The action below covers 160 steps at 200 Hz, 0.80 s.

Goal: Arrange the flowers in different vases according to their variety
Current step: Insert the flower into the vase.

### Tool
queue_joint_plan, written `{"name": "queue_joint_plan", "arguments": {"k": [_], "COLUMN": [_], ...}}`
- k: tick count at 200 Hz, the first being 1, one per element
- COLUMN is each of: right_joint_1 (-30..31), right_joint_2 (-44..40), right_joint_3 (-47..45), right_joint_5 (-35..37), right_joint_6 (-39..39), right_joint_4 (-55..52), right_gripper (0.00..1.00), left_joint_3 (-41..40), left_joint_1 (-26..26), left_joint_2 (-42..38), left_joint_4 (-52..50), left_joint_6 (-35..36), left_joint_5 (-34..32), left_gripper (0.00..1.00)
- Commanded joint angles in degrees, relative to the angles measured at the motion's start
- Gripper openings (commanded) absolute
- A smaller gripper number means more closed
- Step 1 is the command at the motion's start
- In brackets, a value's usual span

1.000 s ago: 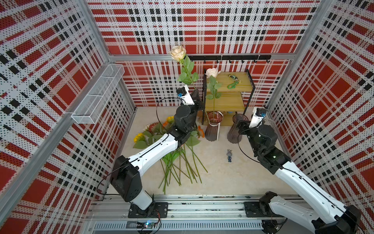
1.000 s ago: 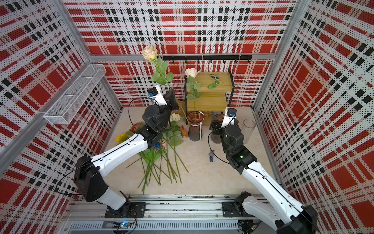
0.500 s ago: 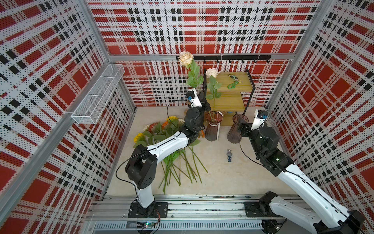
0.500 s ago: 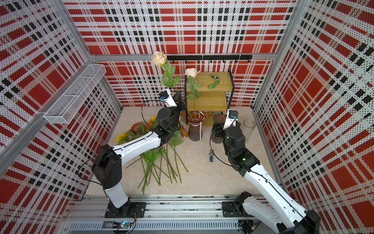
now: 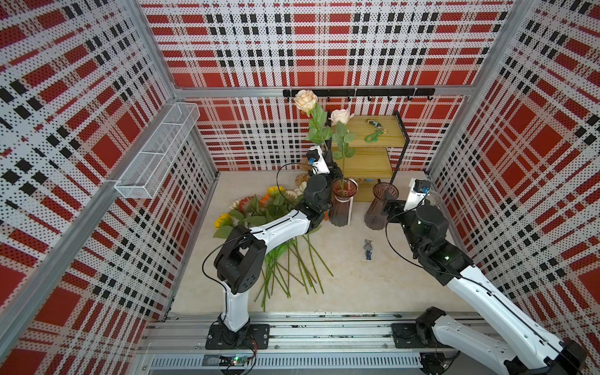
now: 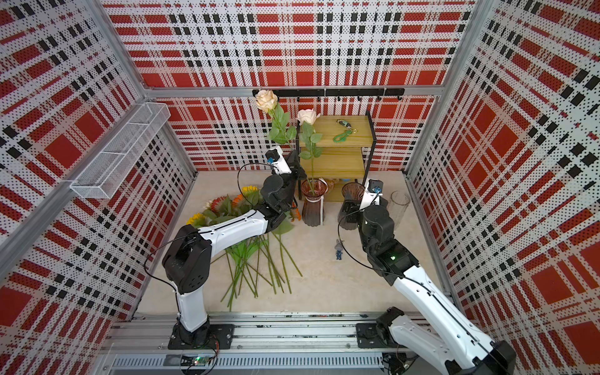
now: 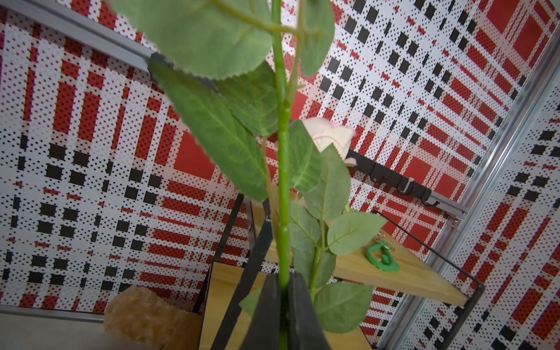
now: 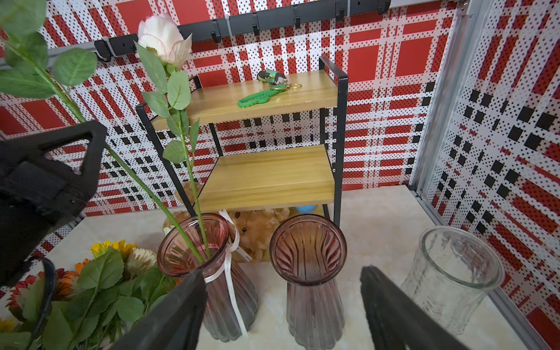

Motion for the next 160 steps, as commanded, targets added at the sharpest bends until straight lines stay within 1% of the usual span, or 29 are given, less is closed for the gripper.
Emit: {"name": "queue_joint_plan", "arguments": {"k": [1,7,22,26,38,55,85,91,104,126,160], "right_joint_1": [-0.33,-0.32,-0.35,-0.35,-0.32,-0.36,-0.38,-0.4,-0.32,0.03,2.58], "right_joint_2": [0.0,0.15,0.15,0.15,0.28,1.0,4.25,4.84,6.35,8.84,12.05], "right_joint_3": [-0.55,-0.53,-0.55,-0.55,-0.77,-0.9,-0.38,-0.36,-0.36,-0.97,-0.58], "right_joint_5": [0.1,0.14,-0.01,-0.14,-0.51,-1.48,-5.91,-7.02,-9.78,-12.84,-16.02], "right_joint_6": [0.81,0.8,0.8,0.84,0.88,1.02,2.56,3.0,4.3,5.87,6.83], "right_joint_4": [0.06,0.1,0.18,0.25,0.51,0.65,0.27,0.4,0.7,1.65,2.2], "right_gripper": [0.86,0.86,0.86,0.86,0.86,0.86,0.86,0.86,0.86,0.86,0.86], "left_joint_3": [3.43,4.34,4.72,4.55,4.23,3.5,0.74,-0.05,-2.23,-7.35,-14.05], "left_joint_1": [-0.19,-0.26,-0.52,-0.68,-0.76,-0.8,-0.98,-1.13,-1.24,-1.15,-0.99], "left_joint_2": [1.9,2.12,1.62,1.28,0.33,-1.14,-4.91,-5.98,-8.5,-13.79,-21.17], "left_joint_4": [-4.42,-6.12,-7.25,-7.2,-7.3,-7.73,-9.96,-10.45,-11.75,-12.87,-14.03], "left_joint_6": [-1.75,-2.02,-1.69,-1.49,-0.9,-0.3,0.08,0.23,0.24,0.06,0.2], "left_joint_5": [1.66,1.92,1.97,1.82,1.44,1.5,1.4,1.34,0.87,0.04,-1.63], "left_gripper": [0.33,0.41,0.53,0.64,0.76,0.78,0.8,0.86,0.91,0.93,0.94]}}
